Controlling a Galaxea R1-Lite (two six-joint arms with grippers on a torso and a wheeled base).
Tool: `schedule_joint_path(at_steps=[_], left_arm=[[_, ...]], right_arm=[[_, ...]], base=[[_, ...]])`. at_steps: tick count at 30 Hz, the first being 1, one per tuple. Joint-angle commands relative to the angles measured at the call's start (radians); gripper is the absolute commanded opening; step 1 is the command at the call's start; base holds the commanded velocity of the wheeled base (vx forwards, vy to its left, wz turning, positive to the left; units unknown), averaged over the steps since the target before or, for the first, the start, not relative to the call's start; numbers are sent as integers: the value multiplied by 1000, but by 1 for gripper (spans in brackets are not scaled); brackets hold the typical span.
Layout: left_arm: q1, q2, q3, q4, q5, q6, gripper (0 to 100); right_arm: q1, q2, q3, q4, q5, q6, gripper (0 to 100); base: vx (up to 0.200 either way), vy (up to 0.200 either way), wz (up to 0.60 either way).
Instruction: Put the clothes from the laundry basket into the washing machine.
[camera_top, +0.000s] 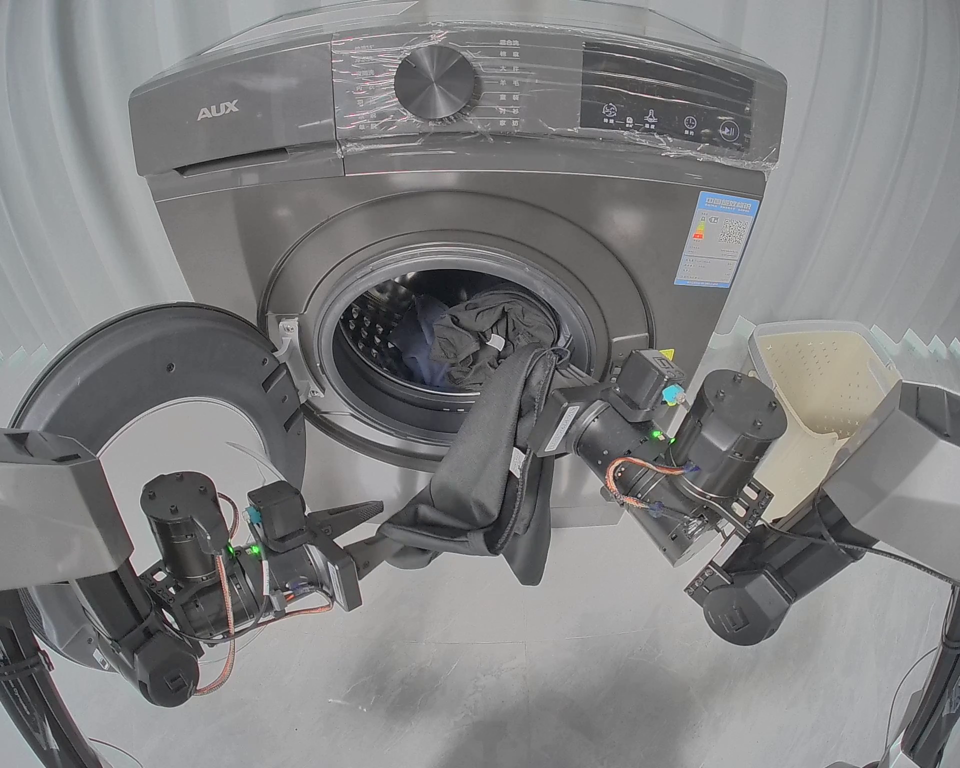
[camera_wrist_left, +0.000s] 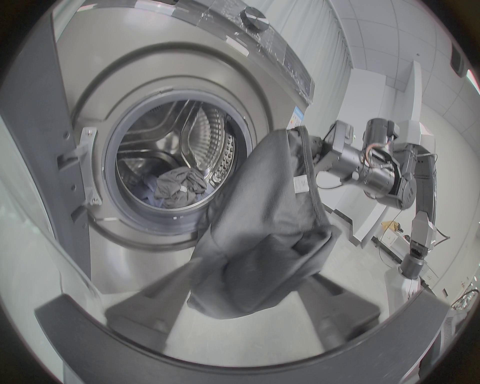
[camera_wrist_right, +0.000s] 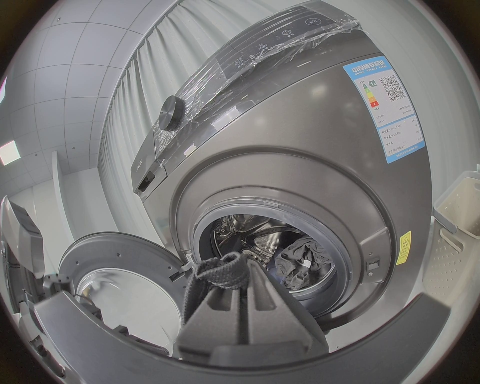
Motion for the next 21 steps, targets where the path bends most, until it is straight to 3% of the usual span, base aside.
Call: schedule_joint_path(at_steps=[1, 5, 7, 16, 21], left_arm=[[0, 41, 39, 1, -2, 7, 100], [8, 50, 98, 1, -48, 70, 100], [11, 49, 111, 1, -72, 85, 100], [11, 53, 141, 1, -77, 114, 100], [8, 55, 87, 1, -66, 109, 100]], right_arm=[[-7, -3, -7, 0, 1, 0, 0], [-10, 5, -19, 8, 1, 2, 0], [-11, 8, -30, 11, 1, 2, 0], [-2, 12, -47, 17, -1, 3, 0], [39, 9, -24, 11, -1, 11, 0]], base=[[0, 0, 0], [0, 0, 0], [0, 0, 0], [0, 0, 0], [0, 0, 0]])
